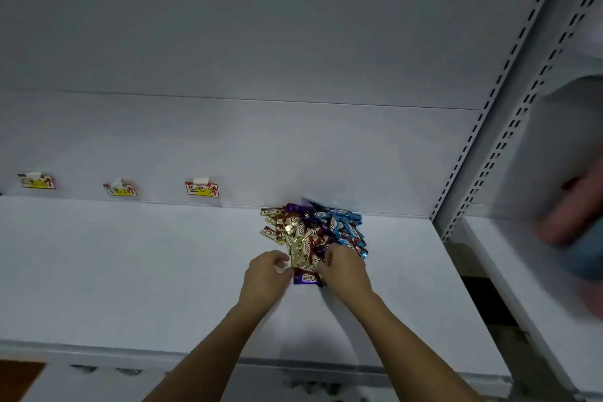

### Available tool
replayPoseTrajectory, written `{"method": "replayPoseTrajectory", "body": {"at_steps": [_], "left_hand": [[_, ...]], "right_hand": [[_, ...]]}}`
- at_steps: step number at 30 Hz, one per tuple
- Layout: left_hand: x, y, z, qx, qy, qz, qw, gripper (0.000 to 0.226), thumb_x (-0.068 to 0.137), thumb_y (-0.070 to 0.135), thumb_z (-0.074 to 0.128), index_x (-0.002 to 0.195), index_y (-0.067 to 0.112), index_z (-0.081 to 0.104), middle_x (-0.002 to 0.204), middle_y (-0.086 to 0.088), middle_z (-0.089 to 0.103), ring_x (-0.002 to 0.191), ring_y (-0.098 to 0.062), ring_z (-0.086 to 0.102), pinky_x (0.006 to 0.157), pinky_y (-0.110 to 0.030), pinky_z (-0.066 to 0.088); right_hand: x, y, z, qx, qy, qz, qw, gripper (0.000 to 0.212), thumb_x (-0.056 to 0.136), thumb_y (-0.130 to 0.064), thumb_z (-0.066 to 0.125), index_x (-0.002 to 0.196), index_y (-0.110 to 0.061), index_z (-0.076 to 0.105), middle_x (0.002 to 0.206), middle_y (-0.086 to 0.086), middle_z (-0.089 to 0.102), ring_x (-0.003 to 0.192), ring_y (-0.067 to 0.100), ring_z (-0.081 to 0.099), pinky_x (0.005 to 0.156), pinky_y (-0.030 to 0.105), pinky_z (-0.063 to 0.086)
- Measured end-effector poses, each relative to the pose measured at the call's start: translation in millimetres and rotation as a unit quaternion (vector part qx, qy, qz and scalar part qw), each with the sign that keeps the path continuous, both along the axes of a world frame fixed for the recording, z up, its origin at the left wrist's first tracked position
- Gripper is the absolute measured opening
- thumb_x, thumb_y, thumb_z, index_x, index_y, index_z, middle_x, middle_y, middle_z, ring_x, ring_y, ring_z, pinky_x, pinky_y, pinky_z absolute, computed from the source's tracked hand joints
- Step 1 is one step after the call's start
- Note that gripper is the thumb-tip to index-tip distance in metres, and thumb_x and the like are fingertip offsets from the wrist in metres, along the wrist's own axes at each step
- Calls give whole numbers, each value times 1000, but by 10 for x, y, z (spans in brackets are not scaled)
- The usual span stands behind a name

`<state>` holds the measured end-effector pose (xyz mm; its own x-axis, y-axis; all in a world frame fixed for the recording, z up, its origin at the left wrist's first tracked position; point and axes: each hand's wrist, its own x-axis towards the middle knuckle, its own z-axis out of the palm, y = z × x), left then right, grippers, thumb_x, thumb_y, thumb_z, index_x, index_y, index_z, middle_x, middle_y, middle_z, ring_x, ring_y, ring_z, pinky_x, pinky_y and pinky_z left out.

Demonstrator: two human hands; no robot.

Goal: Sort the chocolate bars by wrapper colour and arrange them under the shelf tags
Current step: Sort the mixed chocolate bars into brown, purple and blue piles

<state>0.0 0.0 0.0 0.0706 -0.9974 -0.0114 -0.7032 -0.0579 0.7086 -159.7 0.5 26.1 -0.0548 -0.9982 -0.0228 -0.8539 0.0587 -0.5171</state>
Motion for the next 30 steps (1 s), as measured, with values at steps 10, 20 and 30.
{"method": "replayPoseTrajectory", "body": {"at_steps": [10,20,30], "left_hand": [[-360,-535,-126,-11,-47,17,999,21,80,32,74,81,12,66,73,2,61,69,-16,58,60,-29,43],[36,-381,44,72,68,-99,990,12,75,13,82,82,16,72,73,-2,70,56,7,59,51,-3,40],[-100,-223,-118,26,-74,-141,987,34,77,20,79,110,22,71,107,4,62,87,-8,51,68,-15,37]], "right_hand": [[-109,-267,-158,-16,-13,-64,998,11,90,-16,64,95,-6,66,97,6,67,90,22,61,73,28,45],[-433,-378,36,39,-96,5,995,10,87,-15,71,95,-18,67,75,-11,58,69,3,54,61,18,40],[-157,-530,17,30,-77,69,994,11,86,-13,72,96,-14,69,76,-6,61,71,7,56,63,18,42]]}}
